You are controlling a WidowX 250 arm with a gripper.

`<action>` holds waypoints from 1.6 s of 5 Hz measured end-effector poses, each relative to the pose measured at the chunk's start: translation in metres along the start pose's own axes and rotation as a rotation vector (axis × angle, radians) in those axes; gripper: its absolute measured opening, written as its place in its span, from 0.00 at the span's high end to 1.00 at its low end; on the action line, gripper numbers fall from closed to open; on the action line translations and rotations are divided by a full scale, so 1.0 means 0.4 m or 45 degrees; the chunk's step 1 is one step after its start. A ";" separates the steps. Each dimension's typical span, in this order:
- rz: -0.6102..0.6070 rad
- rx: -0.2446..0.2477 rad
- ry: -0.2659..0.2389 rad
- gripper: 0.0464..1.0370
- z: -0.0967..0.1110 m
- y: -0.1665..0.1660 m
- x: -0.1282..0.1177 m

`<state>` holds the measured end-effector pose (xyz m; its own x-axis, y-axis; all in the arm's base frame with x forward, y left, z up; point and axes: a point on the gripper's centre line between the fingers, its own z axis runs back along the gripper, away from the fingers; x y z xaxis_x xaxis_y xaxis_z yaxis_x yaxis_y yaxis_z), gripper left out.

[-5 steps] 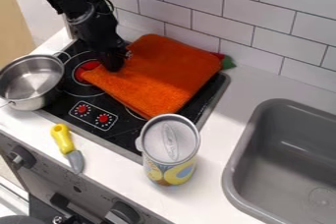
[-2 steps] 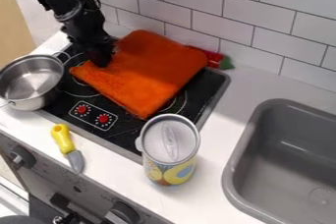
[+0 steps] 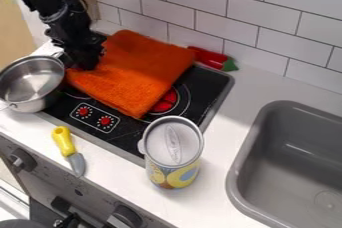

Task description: Move the orange object to the left burner

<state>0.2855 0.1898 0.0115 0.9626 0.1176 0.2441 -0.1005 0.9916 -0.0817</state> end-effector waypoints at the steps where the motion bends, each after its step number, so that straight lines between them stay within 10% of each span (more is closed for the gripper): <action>1: 0.039 0.037 -0.025 0.99 0.002 0.016 0.016; 8: 0.172 0.124 -0.032 0.99 -0.006 0.088 0.082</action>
<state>0.3140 0.2285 0.0144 0.9322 0.2502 0.2614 -0.2534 0.9671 -0.0218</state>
